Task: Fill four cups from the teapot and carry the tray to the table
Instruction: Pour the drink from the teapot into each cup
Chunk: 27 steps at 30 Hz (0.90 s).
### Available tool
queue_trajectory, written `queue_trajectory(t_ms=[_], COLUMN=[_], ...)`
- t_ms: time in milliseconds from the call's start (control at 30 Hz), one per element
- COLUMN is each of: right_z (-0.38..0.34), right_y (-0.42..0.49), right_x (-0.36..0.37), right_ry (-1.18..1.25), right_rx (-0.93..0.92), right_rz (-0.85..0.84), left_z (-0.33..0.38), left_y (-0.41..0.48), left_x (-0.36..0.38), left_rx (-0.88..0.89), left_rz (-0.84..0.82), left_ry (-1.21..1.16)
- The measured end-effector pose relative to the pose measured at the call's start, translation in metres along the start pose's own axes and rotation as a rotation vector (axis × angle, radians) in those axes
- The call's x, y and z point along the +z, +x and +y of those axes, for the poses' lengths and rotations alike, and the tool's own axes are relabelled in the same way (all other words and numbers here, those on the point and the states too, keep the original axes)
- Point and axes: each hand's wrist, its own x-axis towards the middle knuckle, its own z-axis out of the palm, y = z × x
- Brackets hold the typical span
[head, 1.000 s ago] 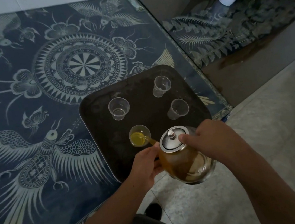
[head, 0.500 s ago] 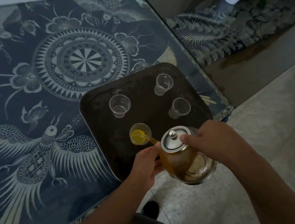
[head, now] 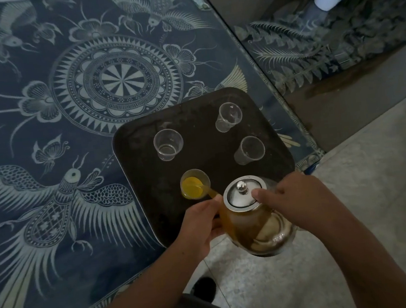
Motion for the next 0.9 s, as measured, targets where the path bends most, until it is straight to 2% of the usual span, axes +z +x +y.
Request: queue_trajectory(t_ms=[400,900], right_z=[0.043,0.090], right_y=[0.003,0.013], right_x=[0.018,0.010], right_ry=[0.159,0.362], right_rx=[-0.080,-0.116], right_rz=[0.035,0.102], left_z=[0.001,0.016], left_y=[0.001,0.007], left_x=[-0.003,0.035], left_rx=[0.036,0.142], left_rz=[0.105,0.091], left_ry=[0.099,0.250])
